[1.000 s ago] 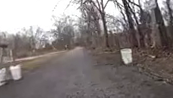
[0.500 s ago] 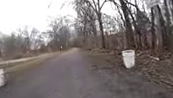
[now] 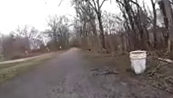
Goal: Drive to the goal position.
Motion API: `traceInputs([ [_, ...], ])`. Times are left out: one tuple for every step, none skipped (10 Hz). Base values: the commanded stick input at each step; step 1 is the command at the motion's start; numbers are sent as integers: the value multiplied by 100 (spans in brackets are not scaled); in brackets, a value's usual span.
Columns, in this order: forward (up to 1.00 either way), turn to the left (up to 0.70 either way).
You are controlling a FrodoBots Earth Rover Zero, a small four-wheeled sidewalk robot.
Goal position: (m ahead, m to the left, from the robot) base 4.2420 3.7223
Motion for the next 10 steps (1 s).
traceInputs([
  [100, 40],
  [100, 0],
  [100, 0],
  [100, 0],
  [100, 0],
  [100, 0],
  [100, 0],
  [100, 0],
  [100, 0],
  [100, 0],
])
